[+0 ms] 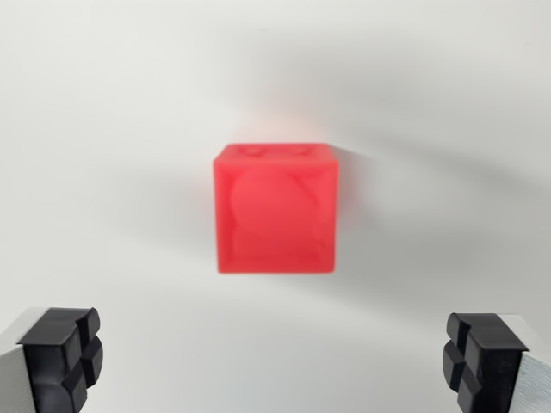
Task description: Destack cube
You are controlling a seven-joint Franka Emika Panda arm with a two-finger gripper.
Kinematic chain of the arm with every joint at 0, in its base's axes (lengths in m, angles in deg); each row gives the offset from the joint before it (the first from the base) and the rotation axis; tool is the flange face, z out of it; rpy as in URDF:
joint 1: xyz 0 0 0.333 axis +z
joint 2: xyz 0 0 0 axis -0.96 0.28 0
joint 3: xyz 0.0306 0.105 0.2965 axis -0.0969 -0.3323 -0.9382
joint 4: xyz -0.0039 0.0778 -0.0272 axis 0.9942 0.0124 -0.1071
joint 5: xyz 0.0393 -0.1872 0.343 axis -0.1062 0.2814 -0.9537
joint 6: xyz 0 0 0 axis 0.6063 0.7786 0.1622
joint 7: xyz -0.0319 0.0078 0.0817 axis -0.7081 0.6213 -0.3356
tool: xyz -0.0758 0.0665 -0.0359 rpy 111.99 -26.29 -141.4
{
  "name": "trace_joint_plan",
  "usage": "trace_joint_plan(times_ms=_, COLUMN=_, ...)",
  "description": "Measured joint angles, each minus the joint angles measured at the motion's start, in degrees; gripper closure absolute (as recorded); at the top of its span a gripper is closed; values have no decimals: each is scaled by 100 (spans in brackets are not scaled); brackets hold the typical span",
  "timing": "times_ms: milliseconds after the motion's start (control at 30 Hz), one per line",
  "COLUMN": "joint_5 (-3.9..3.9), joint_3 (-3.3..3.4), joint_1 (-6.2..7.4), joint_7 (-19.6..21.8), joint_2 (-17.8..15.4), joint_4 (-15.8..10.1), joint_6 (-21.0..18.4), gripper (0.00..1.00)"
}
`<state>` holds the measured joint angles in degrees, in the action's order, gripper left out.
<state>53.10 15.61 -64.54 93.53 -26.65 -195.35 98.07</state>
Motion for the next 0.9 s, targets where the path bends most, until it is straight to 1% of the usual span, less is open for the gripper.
trace_joint_plan(times_ms=167, joint_5=-14, joint_3=0, joint_1=8, joint_7=-10, joint_2=-354, joint_4=12, joint_6=-354, gripper=0)
trace_joint_plan(times_ms=500, joint_5=-35, joint_3=2, joint_1=11, joint_7=-27, joint_2=-1009, joint_4=133, joint_6=-1128, gripper=0)
trace_joint_plan(times_ms=900, joint_5=-42, joint_3=8, joint_1=12, joint_7=-36, joint_2=-1529, joint_4=362, joint_6=-1881, gripper=0)
